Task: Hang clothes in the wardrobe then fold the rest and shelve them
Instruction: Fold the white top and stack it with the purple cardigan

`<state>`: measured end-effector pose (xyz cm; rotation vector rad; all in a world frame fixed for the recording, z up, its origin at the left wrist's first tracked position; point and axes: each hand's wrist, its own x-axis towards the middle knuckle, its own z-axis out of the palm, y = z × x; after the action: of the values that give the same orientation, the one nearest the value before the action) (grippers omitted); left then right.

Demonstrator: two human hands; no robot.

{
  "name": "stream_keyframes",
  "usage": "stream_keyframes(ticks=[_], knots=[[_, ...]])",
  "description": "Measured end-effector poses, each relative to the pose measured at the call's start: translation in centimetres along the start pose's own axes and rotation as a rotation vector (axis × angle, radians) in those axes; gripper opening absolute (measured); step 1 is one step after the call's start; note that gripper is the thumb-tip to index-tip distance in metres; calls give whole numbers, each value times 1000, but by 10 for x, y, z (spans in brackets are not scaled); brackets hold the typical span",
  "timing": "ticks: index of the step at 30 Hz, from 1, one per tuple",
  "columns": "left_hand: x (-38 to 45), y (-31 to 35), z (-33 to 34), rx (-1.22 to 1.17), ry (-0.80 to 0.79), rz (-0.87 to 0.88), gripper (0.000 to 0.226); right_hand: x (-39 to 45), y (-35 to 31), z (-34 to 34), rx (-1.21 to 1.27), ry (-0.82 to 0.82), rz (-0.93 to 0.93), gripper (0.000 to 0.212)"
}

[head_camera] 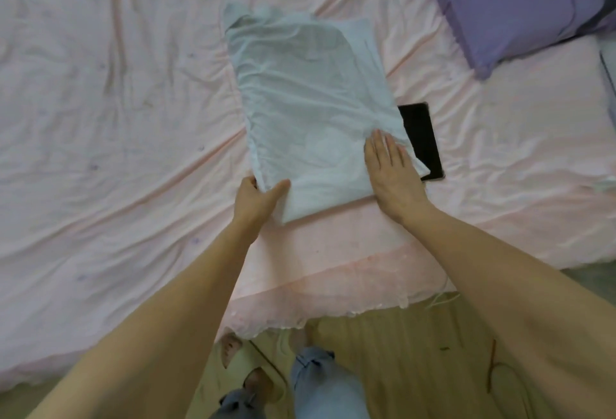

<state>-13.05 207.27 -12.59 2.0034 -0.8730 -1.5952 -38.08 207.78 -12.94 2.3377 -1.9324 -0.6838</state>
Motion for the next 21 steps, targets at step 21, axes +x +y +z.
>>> stream_keyframes(ticks=[21], knots=[[-15, 21, -75, 613, 268, 577, 49, -12, -66, -93, 663, -135, 17, 70]])
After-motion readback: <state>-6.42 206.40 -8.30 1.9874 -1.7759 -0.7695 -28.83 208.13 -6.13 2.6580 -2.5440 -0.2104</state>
